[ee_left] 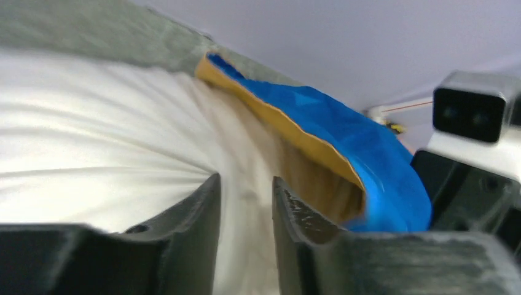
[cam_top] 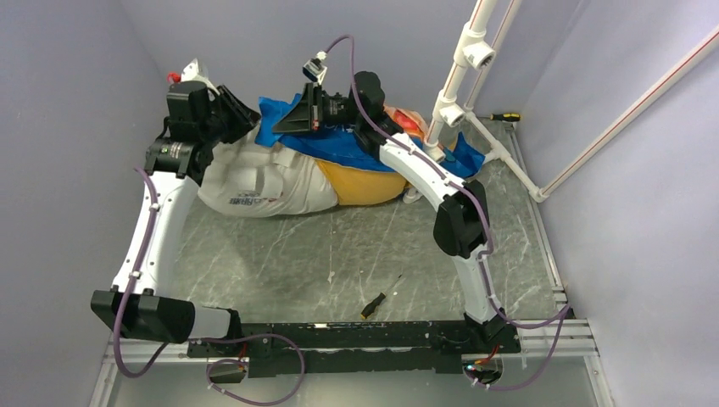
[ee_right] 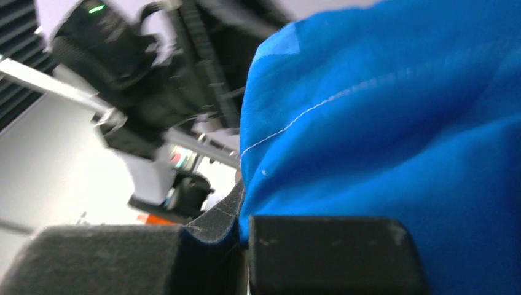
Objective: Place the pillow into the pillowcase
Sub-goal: Stuff the pillow into the pillowcase.
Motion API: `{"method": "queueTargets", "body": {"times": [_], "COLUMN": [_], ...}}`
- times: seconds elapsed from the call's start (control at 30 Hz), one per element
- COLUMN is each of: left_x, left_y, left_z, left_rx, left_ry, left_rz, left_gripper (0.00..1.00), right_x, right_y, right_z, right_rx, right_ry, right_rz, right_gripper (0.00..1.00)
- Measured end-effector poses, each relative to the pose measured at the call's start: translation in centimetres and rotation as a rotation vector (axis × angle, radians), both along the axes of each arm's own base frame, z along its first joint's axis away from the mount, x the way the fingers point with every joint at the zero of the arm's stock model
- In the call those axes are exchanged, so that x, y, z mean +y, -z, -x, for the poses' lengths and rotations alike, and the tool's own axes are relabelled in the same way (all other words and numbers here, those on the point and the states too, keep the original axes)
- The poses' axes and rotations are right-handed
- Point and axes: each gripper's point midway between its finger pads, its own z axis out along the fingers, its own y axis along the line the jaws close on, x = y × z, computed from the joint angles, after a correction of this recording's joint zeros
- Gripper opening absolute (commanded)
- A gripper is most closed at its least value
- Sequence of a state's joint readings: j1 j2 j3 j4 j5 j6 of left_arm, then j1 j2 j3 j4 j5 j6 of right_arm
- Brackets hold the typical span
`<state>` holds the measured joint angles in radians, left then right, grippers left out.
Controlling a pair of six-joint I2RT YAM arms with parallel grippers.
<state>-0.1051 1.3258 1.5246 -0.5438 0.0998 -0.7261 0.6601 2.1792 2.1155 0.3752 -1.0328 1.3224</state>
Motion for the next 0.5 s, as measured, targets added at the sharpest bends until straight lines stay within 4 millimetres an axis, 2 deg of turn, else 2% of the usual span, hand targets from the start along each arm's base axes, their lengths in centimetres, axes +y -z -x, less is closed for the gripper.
{"method": "queueTargets", "body": {"times": [0.07, 0.1, 0.23, 0.3, 0.4, 0.5], "left_x": [0.6, 1.0, 1.9, 2.2, 1.5, -1.2], "left_y": [-1.2, -1.8, -4.5, -5.1, -4.5, -2.3], "left_z": [0.2, 0.3, 1.2, 2.0, 3.3, 4.4], "left_rx": [-0.008, -0.009, -0.026, -0.025, -0.003, 0.034], "left_ry": [-0.003, -0.006, 0.009, 0.035, 0.135, 0.300], "left_rz": [-0.096, -0.139, -0.301, -0.359, -0.403, -0.352], "left_gripper": [0.71, 0.75, 0.83, 0.83, 0.81, 0.76], "right_x": [-0.4, -0.5, -0.9, -1.0, -1.8, -2.5], "right_y": [0.9, 1.7, 3.8, 5.1, 7.2, 7.7], "right_z": [-2.0, -3.1, -8.4, -10.2, -12.0, -12.9], "right_rx": [0.002, 0.009, 0.000, 0.010, 0.053, 0.074], "right_ry": [0.071, 0.105, 0.228, 0.259, 0.290, 0.305], "right_rz": [0.028, 0.050, 0.102, 0.124, 0.160, 0.170], "right_gripper": [0.00, 0.00, 0.00, 0.00, 0.00, 0.00]}}
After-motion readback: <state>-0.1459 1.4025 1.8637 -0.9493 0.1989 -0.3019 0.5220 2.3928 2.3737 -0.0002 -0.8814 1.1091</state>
